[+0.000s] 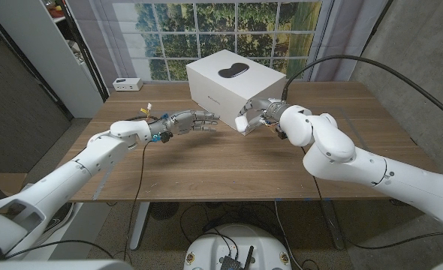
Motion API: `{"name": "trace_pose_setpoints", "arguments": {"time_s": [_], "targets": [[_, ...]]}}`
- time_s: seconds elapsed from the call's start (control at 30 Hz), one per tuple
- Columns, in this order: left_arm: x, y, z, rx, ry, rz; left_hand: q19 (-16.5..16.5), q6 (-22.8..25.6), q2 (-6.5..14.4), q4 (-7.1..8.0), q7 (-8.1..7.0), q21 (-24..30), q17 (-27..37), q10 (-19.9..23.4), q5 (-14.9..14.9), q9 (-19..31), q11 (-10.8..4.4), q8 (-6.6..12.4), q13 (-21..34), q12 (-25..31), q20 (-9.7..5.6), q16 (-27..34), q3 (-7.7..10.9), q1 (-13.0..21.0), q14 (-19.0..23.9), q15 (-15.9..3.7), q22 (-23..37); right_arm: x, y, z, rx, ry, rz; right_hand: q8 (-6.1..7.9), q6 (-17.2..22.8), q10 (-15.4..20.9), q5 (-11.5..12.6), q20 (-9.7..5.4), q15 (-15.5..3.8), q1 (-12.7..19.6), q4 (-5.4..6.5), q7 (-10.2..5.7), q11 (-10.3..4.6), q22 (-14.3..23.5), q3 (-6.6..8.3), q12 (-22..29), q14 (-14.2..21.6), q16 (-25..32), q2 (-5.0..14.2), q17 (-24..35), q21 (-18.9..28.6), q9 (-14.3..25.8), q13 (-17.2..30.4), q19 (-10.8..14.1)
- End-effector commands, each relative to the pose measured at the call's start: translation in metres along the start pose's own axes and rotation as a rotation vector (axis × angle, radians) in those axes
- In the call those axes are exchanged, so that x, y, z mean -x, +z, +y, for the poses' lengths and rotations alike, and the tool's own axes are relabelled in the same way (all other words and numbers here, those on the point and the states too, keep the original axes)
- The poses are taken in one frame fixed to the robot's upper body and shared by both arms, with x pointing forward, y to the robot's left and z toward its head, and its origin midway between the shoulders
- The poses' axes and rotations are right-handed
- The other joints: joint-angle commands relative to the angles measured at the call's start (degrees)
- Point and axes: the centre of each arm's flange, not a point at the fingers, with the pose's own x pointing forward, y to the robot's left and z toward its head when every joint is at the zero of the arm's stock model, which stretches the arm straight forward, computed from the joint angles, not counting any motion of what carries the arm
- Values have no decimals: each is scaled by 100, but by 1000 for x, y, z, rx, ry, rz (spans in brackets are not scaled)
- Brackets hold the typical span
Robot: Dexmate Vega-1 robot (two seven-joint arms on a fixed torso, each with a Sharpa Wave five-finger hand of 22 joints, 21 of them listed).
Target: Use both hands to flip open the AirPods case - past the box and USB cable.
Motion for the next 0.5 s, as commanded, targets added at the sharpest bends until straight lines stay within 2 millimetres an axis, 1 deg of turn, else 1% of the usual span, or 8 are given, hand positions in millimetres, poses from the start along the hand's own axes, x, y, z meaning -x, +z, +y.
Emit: {"name": "trace_pose_setpoints", "arguments": {"time_s": [0.03,0.3,0.5], "targets": [[-17,5,-10,4,-59,-48,-32,125,31,11,24,1,29,95,36,32,-2,64,16,45,-7,28,-24,72,14,-32,24,18,10,-14,30,-32,34,0,61,-9,39,40,-296,-61,22,10,6,10,-10,-17,-76,-13,-14,29,-18,37,19,-13],[-31,8,-12,-12,-98,-63,-4,181,85,33,35,9,40,140,38,41,-2,81,24,59,-20,54,-36,97,63,-49,30,19,17,-18,26,-79,13,-5,69,8,42,32,-305,-69,19,10,31,10,-15,-15,-51,-6,-15,32,-14,47,25,-3],[-39,14,-13,-9,-132,-79,-29,160,71,41,29,-3,42,143,34,46,-16,70,28,58,-26,48,-64,92,49,-58,32,13,23,-20,26,-108,-6,-7,81,38,44,4,-343,-70,12,10,45,9,-19,-7,-22,1,-20,31,-12,57,30,7]]}}
